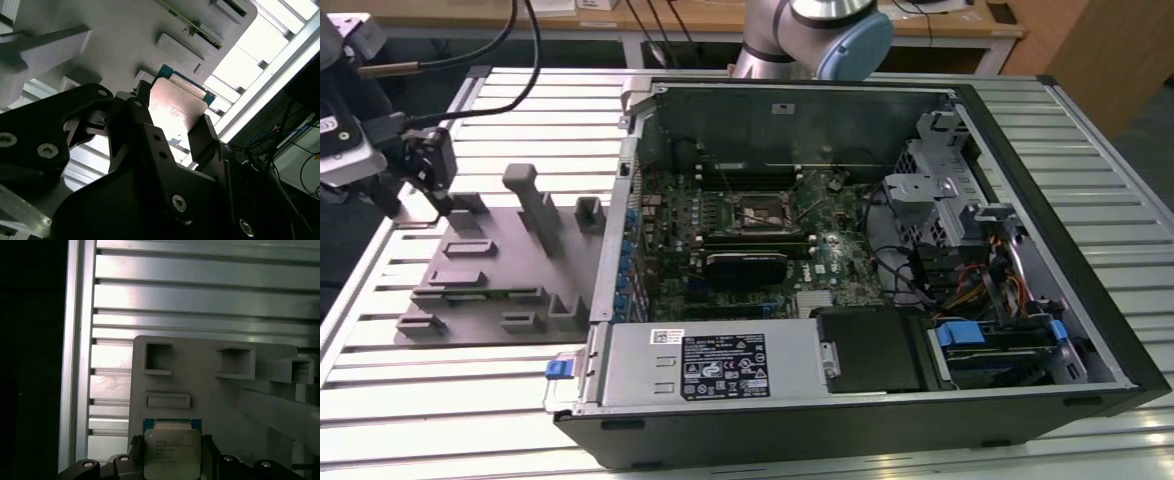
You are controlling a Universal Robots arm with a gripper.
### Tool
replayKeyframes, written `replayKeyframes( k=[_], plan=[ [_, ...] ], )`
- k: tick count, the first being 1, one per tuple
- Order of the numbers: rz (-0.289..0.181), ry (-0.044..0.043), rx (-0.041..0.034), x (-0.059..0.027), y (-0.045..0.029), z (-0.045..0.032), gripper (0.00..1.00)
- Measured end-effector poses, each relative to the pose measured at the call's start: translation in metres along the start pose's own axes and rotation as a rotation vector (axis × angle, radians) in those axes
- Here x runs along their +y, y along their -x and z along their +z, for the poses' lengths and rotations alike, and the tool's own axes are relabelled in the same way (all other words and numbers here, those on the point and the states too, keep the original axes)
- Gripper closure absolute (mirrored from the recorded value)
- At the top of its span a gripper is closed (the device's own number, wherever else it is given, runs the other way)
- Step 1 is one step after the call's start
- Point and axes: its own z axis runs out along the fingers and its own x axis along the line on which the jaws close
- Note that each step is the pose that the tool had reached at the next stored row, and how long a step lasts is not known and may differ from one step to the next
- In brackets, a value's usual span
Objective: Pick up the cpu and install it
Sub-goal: 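Pick up the cpu and move it towards the insertion slot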
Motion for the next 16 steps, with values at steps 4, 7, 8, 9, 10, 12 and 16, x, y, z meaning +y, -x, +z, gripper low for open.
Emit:
replayKeyframes(
  k=[4, 7, 8, 9, 10, 12, 16],
  plan=[
    [0.0, 0.0, 0.0, 0.0001, 0.0005, -0.0132, 0.45],
    [0.0, -0.0001, 0.0001, 0.0002, 0.0007, -0.0214, 0.45],
    [0.0, -0.0001, 0.0, 0.0002, 0.0008, -0.0238, 0.45],
    [0.0, 0.0, 0.0, 0.0003, 0.0008, -0.0261, 0.45],
    [0.0, 0.0, -0.0001, 0.0003, 0.0009, -0.0281, 0.45],
    [0.0, 0.0, 0.0, 0.0003, 0.001, -0.0316, 0.45],
    [0.0, -0.0001, 0.0001, 0.0004, 0.0013, -0.0403, 0.45]
  ],
)
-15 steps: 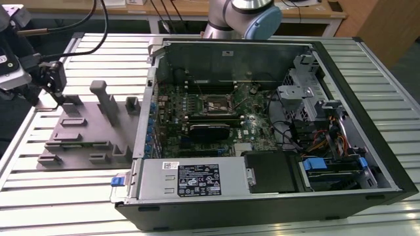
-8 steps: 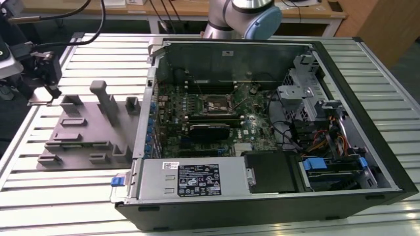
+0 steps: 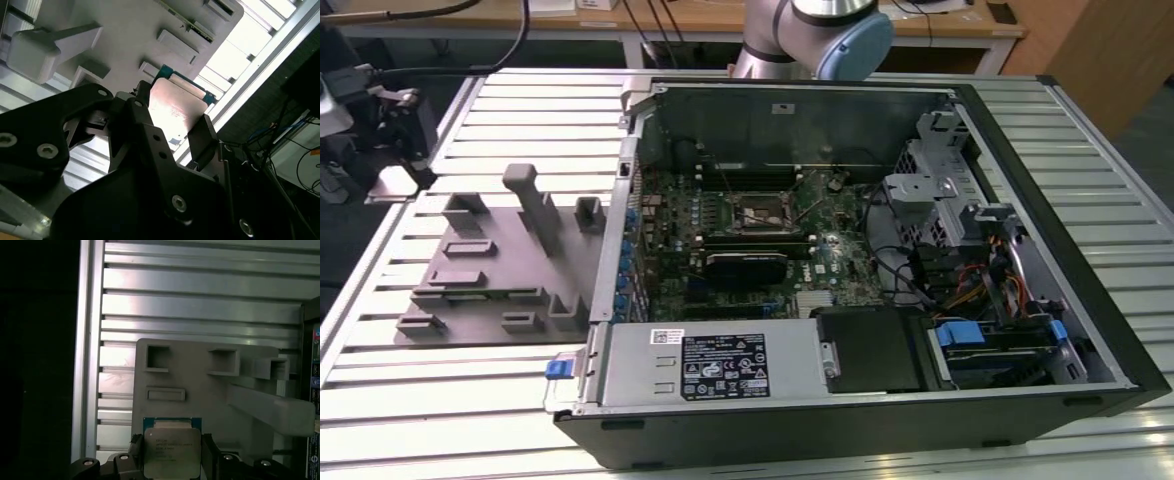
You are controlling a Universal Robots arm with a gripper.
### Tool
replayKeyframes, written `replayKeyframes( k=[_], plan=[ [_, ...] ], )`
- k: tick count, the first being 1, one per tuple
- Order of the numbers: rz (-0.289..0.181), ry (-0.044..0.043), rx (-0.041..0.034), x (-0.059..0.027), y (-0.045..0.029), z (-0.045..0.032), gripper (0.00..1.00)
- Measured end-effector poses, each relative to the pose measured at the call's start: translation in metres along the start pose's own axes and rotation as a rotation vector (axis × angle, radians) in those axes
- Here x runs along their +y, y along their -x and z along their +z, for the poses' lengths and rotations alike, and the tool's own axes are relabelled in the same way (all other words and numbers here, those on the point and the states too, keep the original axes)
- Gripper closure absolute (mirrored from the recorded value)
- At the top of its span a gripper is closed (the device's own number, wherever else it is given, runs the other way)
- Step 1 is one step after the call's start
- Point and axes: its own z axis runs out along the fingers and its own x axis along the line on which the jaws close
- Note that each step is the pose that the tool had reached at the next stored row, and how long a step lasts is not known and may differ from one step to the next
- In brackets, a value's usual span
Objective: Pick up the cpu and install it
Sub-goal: 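Pick up the cpu and move it towards the insertion slot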
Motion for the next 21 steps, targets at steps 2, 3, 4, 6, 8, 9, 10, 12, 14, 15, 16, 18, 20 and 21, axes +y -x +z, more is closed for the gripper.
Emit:
replayKeyframes(
  k=[2, 3, 4, 6, 8, 9, 10, 12, 14, 15, 16, 18, 20, 21],
  plan=[
    [0.0, 0.0, 0.0, 0.0, 0.0002, -0.0048, 0.45],
    [0.0, 0.0, 0.0, 0.0001, 0.0003, -0.0075, 0.45],
    [0.0, 0.0001, -0.0002, 0.0001, 0.0003, -0.0099, 0.45],
    [0.0, 0.0001, -0.0001, 0.0001, 0.0005, -0.015, 0.45],
    [0.0, 0.0, 0.0, 0.0002, 0.0007, -0.0201, 0.45],
    [0.0, 0.0, -0.0001, 0.0002, 0.0008, -0.0226, 0.45],
    [0.0, 0.0, -0.0001, 0.0002, 0.0008, -0.0252, 0.45],
    [0.0, 0.0001, -0.0001, 0.0003, 0.001, -0.0296, 0.45],
    [0.0, 0.0, 0.0, 0.0003, 0.0011, -0.0338, 0.45],
    [0.0, 0.0, 0.0, 0.0003, 0.0012, -0.0358, 0.45],
    [0.0, 0.0, -0.0001, 0.0003, 0.0013, -0.0379, 0.45],
    [0.0, 0.0, -0.0001, 0.0004, 0.0014, -0.0424, 0.45],
    [0.0, 0.0, -0.0001, 0.0004, 0.0016, -0.0466, 0.45],
    [0.0, 0.0001, -0.0002, 0.0004, 0.0016, -0.0487, 0.45]
  ],
)
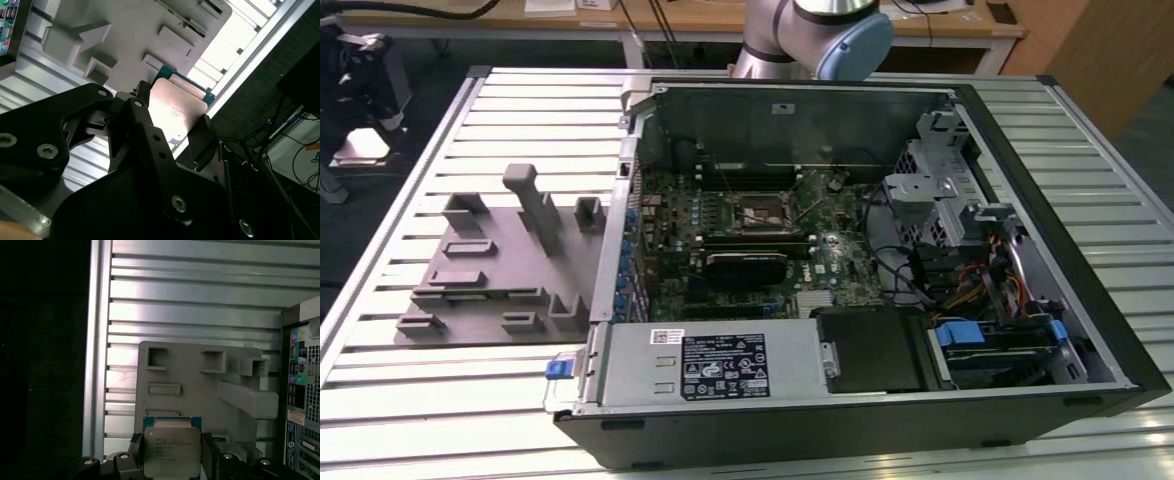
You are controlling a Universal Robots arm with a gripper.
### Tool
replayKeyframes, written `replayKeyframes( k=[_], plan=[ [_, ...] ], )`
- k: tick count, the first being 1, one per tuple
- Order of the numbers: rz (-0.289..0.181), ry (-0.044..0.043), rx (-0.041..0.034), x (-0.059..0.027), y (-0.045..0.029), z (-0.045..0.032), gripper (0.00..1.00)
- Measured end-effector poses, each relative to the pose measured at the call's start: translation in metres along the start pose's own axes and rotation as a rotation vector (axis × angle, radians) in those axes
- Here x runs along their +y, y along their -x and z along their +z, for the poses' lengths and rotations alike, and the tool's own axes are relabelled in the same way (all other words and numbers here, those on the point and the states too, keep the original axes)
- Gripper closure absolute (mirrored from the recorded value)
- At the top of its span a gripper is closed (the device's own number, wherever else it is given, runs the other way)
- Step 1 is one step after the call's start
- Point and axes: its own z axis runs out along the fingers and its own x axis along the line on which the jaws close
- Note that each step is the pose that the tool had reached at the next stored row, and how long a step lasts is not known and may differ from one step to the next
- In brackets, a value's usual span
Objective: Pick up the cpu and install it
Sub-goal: 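Pick up the cpu and move it towards the insertion slot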
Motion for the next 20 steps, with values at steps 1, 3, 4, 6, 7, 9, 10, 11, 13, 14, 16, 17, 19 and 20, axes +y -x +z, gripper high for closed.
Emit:
replayKeyframes(
  k=[1, 3, 4, 6, 7, 9, 10, 11, 13, 14, 16, 17, 19, 20],
  plan=[
    [0.0, 0.0, 0.0001, 0.0, 0.0001, -0.0023, 0.45],
    [0.0, -0.0001, 0.0002, 0.0, 0.0002, -0.0069, 0.45],
    [0.0, 0.0, 0.0002, 0.0001, 0.0003, -0.0093, 0.45],
    [0.0, 0.0, 0.0001, 0.0001, 0.0005, -0.0134, 0.45],
    [0.0, 0.0, 0.0001, 0.0001, 0.0005, -0.0154, 0.45],
    [0.0, -0.0001, 0.0001, 0.0002, 0.0006, -0.0196, 0.45],
    [0.0, -0.0001, 0.0001, 0.0002, 0.0007, -0.0218, 0.45],
    [0.0, -0.0001, 0.0002, 0.0002, 0.0008, -0.0239, 0.45],
    [0.0, -0.0001, 0.0001, 0.0003, 0.0009, -0.0286, 0.45],
    [0.0, 0.0, 0.0, 0.0003, 0.001, -0.0309, 0.45],
    [0.0, -0.0001, 0.0001, 0.0004, 0.0012, -0.0357, 0.45],
    [0.0, 0.0, 0.0, 0.0004, 0.0012, -0.0379, 0.45],
    [0.0, -0.0001, 0.0, 0.0005, 0.0014, -0.0427, 0.45],
    [0.0, 0.0, 0.0, 0.0005, 0.0015, -0.045, 0.45]
  ],
)
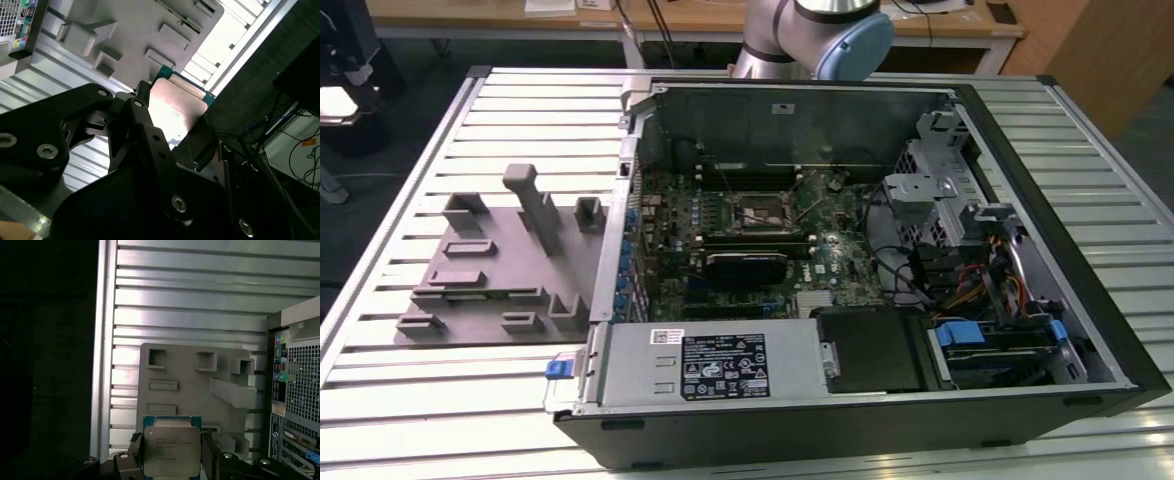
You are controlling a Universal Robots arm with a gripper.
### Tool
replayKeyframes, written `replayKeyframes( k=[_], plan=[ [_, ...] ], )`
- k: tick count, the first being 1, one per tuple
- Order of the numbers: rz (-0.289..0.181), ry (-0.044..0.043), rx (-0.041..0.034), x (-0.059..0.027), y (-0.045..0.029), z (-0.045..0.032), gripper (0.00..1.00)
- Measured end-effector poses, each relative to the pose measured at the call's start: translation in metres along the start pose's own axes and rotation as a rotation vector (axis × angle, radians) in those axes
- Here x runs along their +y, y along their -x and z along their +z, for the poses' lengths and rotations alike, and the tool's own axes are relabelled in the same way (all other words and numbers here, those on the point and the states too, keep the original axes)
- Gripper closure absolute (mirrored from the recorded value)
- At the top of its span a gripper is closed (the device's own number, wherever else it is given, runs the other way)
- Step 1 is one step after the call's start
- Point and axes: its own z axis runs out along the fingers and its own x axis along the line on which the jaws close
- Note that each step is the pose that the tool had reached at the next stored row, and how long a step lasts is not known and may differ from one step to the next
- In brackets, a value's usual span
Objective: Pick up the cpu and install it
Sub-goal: 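Pick up the cpu and move it towards the insertion slot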
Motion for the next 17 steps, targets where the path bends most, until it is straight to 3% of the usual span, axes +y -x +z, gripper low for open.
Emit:
replayKeyframes(
  k=[12, 17],
  plan=[
    [0.0, 0.0, -0.0001, 0.0003, 0.0009, -0.0282, 0.45],
    [0.0, -0.0001, 0.0, 0.0003, 0.0016, -0.0288, 0.45]
  ],
)
